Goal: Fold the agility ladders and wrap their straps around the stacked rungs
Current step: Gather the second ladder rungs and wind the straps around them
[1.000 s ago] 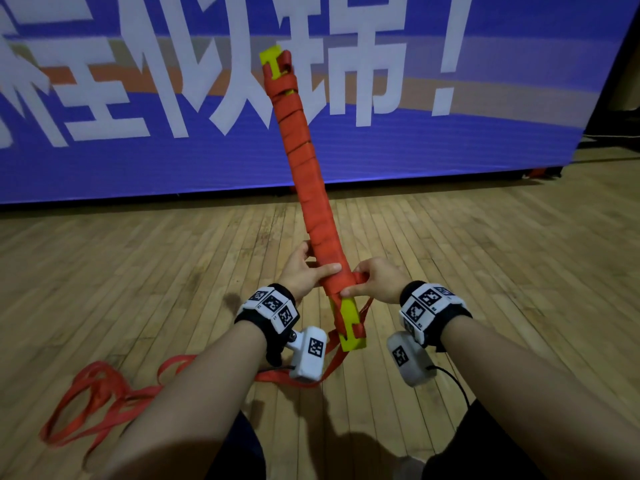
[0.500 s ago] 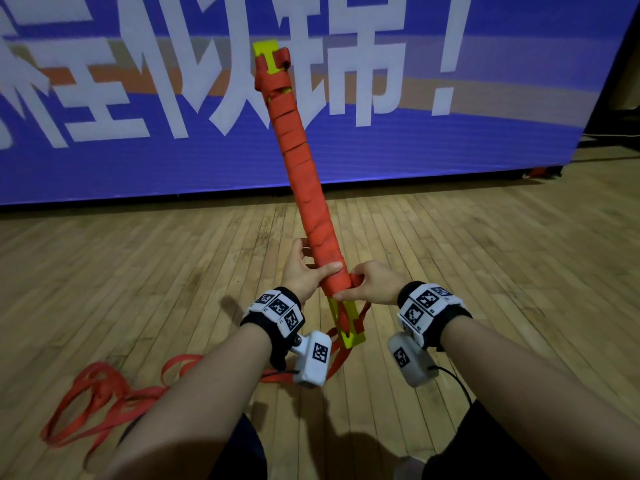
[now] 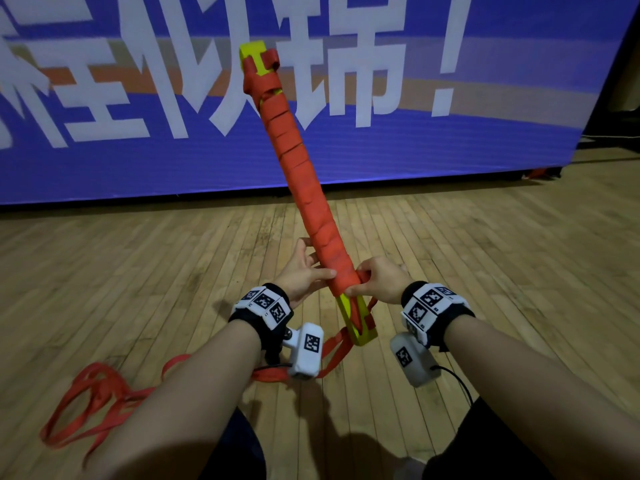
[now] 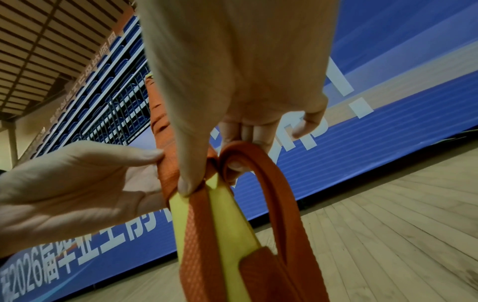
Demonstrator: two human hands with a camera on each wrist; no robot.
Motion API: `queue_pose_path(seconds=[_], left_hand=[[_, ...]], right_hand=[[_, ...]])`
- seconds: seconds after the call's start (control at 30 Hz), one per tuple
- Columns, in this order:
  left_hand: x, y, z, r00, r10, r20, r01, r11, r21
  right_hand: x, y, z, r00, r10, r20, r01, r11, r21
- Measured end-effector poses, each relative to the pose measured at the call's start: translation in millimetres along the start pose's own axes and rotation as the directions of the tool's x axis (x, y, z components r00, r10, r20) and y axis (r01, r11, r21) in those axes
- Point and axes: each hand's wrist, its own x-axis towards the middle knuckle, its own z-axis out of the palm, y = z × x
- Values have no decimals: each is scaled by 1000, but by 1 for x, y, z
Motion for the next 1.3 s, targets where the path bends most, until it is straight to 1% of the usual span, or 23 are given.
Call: queue_pose_path(seconds=[0.1, 0.2, 0.33, 0.5, 0.57, 0.73, 0.8, 0.9, 0.97, 1.0, 1.13, 1.3], left_hand=[[-2, 1, -2, 999, -16, 48, 14, 999, 36], [-3, 2, -2, 999, -21, 41, 18, 997, 71], [-4, 3, 0, 1000, 8, 6, -9, 996, 92], [-5, 2, 5, 998, 50, -41, -47, 995, 87], [-4, 1, 6, 996, 63, -66, -57, 995, 85], [-2, -2, 8, 985, 110, -135, -97, 990, 102], [-1, -2, 8, 978, 132, -164, -114, 987, 114], [-1, -4, 9, 972, 142, -188, -119, 984, 130], [0, -4, 8, 971, 131, -202, -105, 985, 134], [0, -4, 7, 972, 119, -201, -95, 988, 124], [0, 0, 7, 985, 55, -161, -48, 998, 49], [-1, 0, 6, 996, 4, -87, -3, 1000, 9]], right_hand=[[0, 3, 2, 1000, 8, 26, -8, 1000, 6], [2, 5, 5, 998, -5, 59, 2, 999, 50], [6, 7, 5, 996, -31, 81, 21, 992, 127], [5, 8, 3, 999, -2, 42, -3, 992, 124], [5, 7, 2, 998, -1, 70, -9, 990, 140], [2, 2, -3, 988, -48, 145, 16, 976, 219], [3, 1, 0, 991, -28, 133, 1, 980, 199], [5, -1, 6, 997, 15, 76, -22, 996, 89], [3, -4, 6, 998, 26, 51, -27, 1000, 9], [3, -4, 6, 998, 28, 57, -29, 1000, 8], [6, 1, 4, 996, 6, 84, -15, 994, 108], [3, 5, 1, 994, -10, 105, -4, 992, 130]])
